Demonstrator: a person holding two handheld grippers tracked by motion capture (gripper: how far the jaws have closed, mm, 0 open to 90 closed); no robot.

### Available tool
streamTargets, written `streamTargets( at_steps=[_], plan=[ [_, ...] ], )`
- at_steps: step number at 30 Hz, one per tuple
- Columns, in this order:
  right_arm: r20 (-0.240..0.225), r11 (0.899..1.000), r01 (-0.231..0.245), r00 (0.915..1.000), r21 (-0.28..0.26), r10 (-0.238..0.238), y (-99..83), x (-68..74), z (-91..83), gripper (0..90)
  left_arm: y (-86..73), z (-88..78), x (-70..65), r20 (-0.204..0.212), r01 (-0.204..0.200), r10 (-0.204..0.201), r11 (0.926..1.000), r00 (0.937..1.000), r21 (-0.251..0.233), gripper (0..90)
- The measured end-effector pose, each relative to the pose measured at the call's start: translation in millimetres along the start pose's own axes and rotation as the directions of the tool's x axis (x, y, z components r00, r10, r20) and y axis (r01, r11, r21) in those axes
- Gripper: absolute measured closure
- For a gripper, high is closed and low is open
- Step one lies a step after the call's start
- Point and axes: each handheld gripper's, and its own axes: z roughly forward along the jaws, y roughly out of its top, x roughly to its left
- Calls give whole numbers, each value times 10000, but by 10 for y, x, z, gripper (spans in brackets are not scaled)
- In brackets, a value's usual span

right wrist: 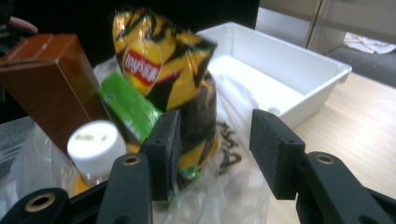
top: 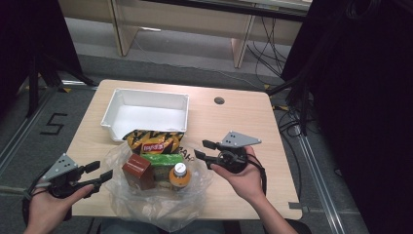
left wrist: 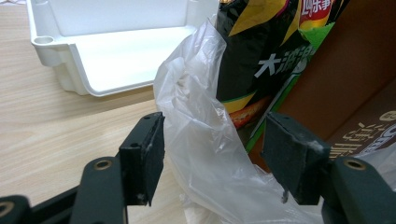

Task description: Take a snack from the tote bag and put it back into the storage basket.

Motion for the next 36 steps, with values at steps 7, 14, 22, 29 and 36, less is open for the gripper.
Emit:
streamTargets(
  at_steps=[7,14,22,29,36],
  plan=[
    [-236,9989,373,9990,-286,-379,228,-17,196,508,-14,21,1,-17,-31,31,10000,10000,92,390],
    [-647,9994,344,9973,40,-340,344,-11,400,467,-34,32,11,30,-33,32,9999,10000,127,389],
    [-785,9976,679,9947,124,-668,454,19,602,442,-38,42,-4,7,-49,49,9999,10000,155,389],
    [-895,9960,824,9928,333,-791,466,44,763,459,-51,43,10,12,-9,9,9999,10000,155,389],
    [-1056,9914,1273,9867,298,-1236,487,57,876,534,-60,55,-2,36,-19,18,9997,10000,244,389]
  ],
)
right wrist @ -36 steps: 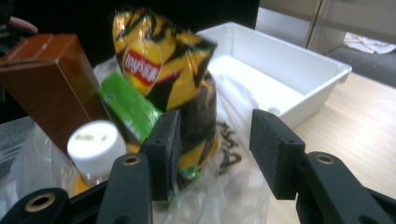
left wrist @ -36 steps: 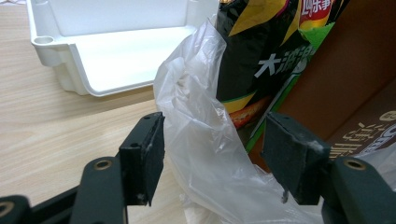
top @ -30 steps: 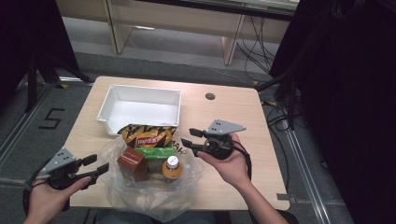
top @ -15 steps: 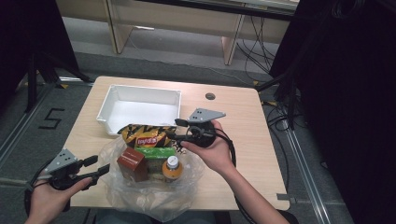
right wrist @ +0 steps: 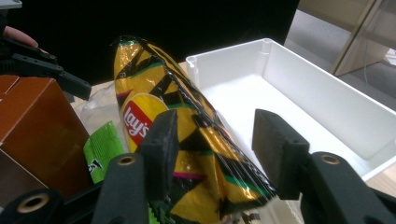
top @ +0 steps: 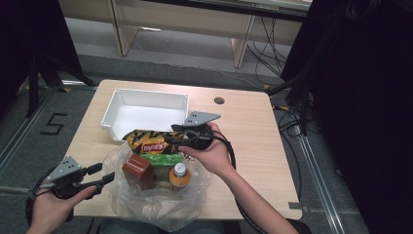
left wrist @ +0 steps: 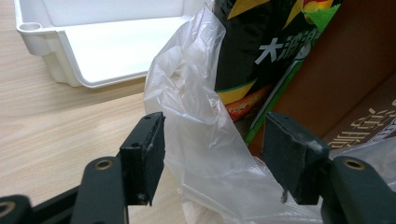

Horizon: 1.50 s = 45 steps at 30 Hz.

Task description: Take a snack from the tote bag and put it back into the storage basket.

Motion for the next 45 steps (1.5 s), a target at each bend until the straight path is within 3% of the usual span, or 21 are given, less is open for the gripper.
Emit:
streamTargets(
  at_steps=[7,12,13,19,26,27,30,31,33,41,42,43,45],
  plan=[
    [-45,9996,235,9997,166,-234,12,14,27,624,-13,11,-5,8,92,-92,9999,10000,48,389],
    [82,9975,700,9975,48,-701,5,37,30,735,-12,12,-3,23,-37,37,9999,10000,103,389],
    [139,9951,984,9951,-11,-984,6,32,31,752,-13,14,-4,38,-20,19,9999,10000,106,389],
    [171,9895,1444,9894,-88,-1442,2,71,23,849,-18,15,-5,23,-27,27,9999,10000,157,389],
    [178,9851,1720,9849,-18,-1719,5,93,13,878,-23,28,-2,84,-36,34,9999,10000,160,389],
    [175,9808,1947,9807,-114,-1945,15,77,15,881,-24,30,-3,92,-27,25,9999,10000,163,389],
    [216,9802,1975,9801,-143,-1971,20,76,13,884,-25,28,-4,64,-32,30,9997,10000,225,389],
    [241,9836,1798,9835,-127,-1794,19,89,6,885,-27,32,-8,61,35,-36,9998,10000,204,389],
    [327,9786,2037,9787,-275,-2028,38,78,-3,888,-27,33,-4,74,-29,27,9998,10000,215,389],
    [437,9767,2078,9776,-528,-2057,104,65,-65,891,-30,36,-5,72,-8,6,9997,10000,242,389],
    [424,9810,1876,9817,-488,-1856,109,78,-81,891,-30,37,-5,76,-5,3,9997,10000,235,389],
    [376,9757,2114,9771,-579,-2095,123,64,-82,890,-30,36,-5,78,-5,3,9997,10000,237,389],
    [459,9760,2067,9779,-681,-2039,145,68,-108,891,-29,37,-6,79,0,-2,9997,10000,238,390]
  ],
)
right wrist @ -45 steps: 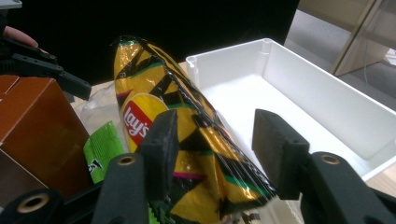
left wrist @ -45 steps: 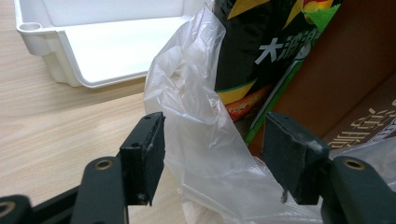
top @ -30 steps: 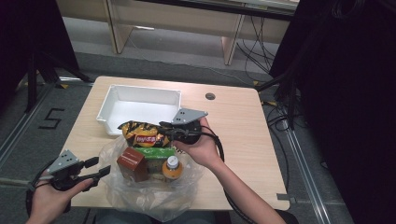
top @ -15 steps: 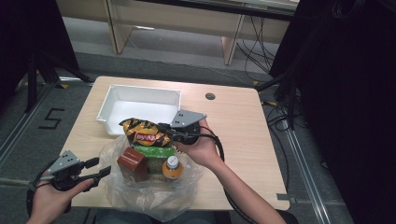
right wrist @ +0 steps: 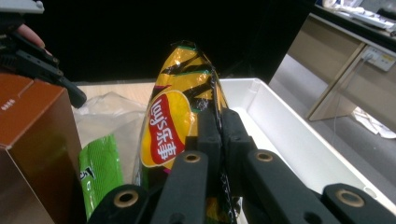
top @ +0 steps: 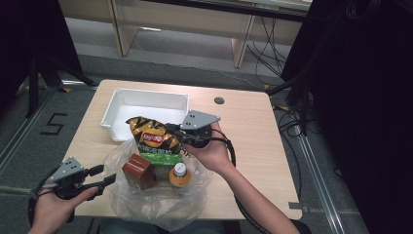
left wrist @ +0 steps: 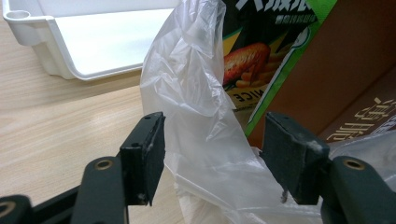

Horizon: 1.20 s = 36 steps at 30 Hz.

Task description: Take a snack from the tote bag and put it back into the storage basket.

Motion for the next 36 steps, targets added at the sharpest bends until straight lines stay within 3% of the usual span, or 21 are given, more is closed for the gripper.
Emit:
streamTargets(
  at_steps=[2,3,4,7,11,16,17,36],
  plan=[
    [-3,9999,104,9999,-46,-104,25,-5,-17,891,0,0,-1,2,0,0,10000,10000,-2,389],
    [30,9999,-119,9999,-44,119,33,8,-29,891,0,1,0,32,-3,3,10000,10000,5,389],
    [44,9998,131,9999,-177,-130,63,-6,-44,891,0,2,1,33,-7,7,10000,10000,2,389],
    [57,9994,193,9998,-294,-191,102,-13,-70,892,0,3,1,11,-7,7,10000,10000,10,389],
    [111,9992,12,9999,-404,-7,137,-9,-104,892,0,6,3,35,-39,38,10000,10000,42,389],
    [38,9978,126,9999,-658,-123,202,-20,-144,893,1,11,1,54,-25,25,10000,10000,20,389],
    [241,9971,319,9992,-698,-303,217,-28,-159,893,0,12,1,51,-27,26,10000,10000,23,389],
    [193,9935,106,9998,-1133,-85,344,-59,-258,895,-4,22,-7,63,113,-113,9999,9999,9,389]
  ],
)
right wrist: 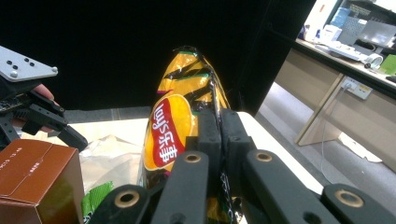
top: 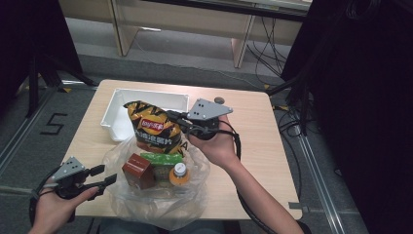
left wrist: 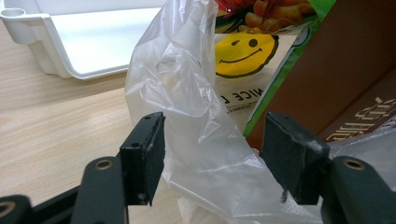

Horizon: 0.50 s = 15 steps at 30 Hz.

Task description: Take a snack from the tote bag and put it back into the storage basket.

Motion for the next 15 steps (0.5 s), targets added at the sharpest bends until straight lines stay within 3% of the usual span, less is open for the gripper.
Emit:
streamTargets(
  at_steps=[15],
  plan=[
    [130,9995,-64,9999,-303,68,102,-23,-62,895,1,-3,2,-15,-22,22,10000,10000,55,389]
  ],
)
